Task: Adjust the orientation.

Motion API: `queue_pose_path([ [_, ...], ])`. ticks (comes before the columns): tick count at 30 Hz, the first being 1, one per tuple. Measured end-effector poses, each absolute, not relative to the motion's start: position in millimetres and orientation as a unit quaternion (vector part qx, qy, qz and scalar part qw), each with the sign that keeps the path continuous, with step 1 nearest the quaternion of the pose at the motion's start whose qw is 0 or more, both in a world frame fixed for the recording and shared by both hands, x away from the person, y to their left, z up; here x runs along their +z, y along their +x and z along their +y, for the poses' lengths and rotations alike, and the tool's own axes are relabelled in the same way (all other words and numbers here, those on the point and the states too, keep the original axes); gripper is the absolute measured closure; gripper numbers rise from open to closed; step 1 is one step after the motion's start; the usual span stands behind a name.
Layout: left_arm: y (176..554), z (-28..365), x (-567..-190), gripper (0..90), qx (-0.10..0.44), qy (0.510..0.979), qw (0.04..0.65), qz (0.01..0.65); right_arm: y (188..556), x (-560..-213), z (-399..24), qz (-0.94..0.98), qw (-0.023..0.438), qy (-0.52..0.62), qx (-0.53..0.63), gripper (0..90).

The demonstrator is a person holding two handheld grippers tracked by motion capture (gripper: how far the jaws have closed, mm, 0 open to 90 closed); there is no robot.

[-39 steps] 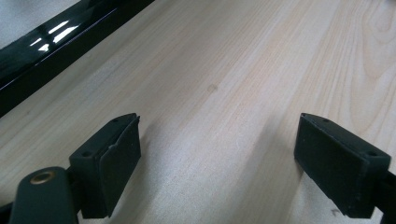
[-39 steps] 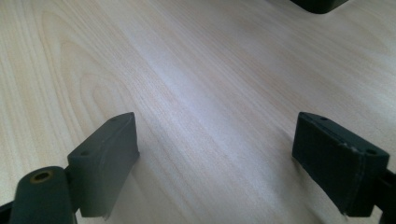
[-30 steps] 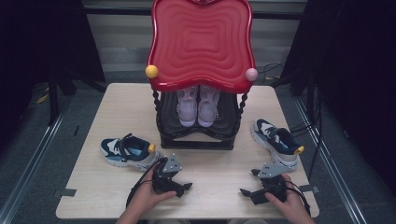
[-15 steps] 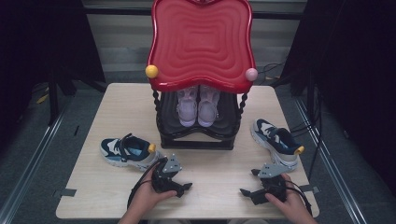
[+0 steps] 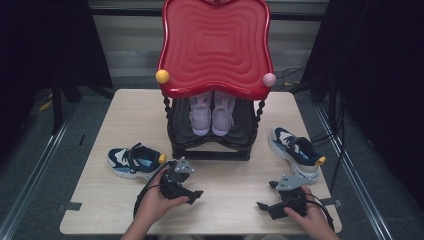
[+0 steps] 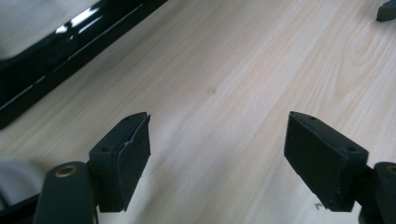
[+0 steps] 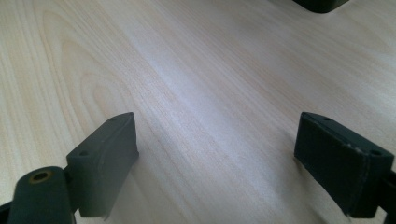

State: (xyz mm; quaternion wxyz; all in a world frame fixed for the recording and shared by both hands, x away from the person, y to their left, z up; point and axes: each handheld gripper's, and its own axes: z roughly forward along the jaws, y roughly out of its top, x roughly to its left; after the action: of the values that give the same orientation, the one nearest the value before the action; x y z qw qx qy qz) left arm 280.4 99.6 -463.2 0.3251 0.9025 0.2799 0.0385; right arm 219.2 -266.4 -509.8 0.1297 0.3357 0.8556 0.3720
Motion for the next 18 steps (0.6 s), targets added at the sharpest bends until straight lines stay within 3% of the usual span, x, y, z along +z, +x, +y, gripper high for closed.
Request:
queue_pose_path([
  [6, 281.3, 103.6, -454.8, 23.5, 0.034, 0.915, 0.292, 0.278, 219.2, -509.9, -266.4, 0.856, 0.130, 0.336, 0.372, 12.6],
  [18, 290.9, 116.3, -426.0, 23.4, 0.053, 0.907, 0.303, 0.288, 219.2, -509.9, -266.4, 0.856, 0.130, 0.336, 0.372, 12.6],
])
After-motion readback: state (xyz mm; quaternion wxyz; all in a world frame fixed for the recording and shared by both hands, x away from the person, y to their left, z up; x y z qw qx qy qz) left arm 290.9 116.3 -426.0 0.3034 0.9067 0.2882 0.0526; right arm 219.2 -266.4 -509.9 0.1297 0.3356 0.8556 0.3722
